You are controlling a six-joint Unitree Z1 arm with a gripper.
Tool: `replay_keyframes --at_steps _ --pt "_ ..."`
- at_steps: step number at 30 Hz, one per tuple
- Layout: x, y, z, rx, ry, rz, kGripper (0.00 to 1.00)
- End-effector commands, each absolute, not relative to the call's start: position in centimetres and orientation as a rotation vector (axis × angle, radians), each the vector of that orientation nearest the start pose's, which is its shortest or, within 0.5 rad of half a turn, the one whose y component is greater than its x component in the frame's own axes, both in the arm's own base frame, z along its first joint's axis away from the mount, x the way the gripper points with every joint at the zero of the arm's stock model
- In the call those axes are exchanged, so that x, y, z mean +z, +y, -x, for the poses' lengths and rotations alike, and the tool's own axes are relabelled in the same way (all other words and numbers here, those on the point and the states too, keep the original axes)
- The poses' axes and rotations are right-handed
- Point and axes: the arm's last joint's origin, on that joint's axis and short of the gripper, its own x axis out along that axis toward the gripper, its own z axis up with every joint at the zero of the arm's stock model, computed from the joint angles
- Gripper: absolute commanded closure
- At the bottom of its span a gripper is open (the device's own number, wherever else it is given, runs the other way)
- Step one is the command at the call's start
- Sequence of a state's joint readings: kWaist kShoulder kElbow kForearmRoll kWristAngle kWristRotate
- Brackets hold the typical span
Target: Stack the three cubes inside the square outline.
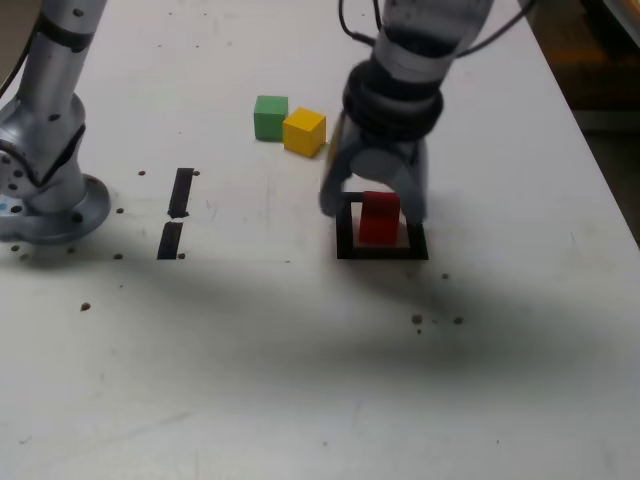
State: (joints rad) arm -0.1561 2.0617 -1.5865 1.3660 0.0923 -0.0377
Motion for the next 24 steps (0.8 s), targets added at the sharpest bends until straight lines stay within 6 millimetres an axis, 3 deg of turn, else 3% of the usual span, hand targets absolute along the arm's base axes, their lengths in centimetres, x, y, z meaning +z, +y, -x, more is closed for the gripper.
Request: replay_keyframes --at_steps 1,6,10,17,24 --pt "26.6 -3.8 -33.5 0.019 1.841 -0.171 0.0" --pt "28.8 -0.2 -31.8 0.088 1.837 -0.077 0.0" --pt "28.9 2.8 -31.2 0.123 1.87 -0.017 0.0" --pt "26.4 7.4 -30.0 0.153 1.922 0.065 0.0" --pt "23.4 9.6 -29.4 0.166 1.816 0.182 0.0"
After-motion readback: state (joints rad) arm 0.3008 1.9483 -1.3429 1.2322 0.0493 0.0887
